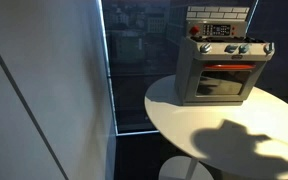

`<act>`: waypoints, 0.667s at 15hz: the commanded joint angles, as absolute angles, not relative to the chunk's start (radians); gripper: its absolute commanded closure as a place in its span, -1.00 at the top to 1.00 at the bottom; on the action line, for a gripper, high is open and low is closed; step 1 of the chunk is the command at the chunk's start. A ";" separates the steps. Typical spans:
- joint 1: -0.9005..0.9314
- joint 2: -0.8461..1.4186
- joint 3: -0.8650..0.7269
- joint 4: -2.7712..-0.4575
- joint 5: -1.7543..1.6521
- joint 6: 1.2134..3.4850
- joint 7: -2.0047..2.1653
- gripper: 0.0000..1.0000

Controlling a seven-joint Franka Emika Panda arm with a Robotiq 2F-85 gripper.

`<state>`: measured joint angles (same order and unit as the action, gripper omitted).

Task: Turn the knob on the right side of the stove to the right

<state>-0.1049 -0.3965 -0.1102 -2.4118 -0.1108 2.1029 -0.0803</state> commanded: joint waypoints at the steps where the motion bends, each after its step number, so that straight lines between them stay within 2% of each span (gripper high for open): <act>1: -0.106 -0.397 -0.109 -2.409 -0.110 2.101 -0.081 1.00; 10: -0.112 -0.384 -0.101 -2.385 -0.112 2.207 -0.035 1.00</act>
<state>-0.1049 -0.3961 -0.1091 -2.4117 -0.1110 2.1762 -0.0664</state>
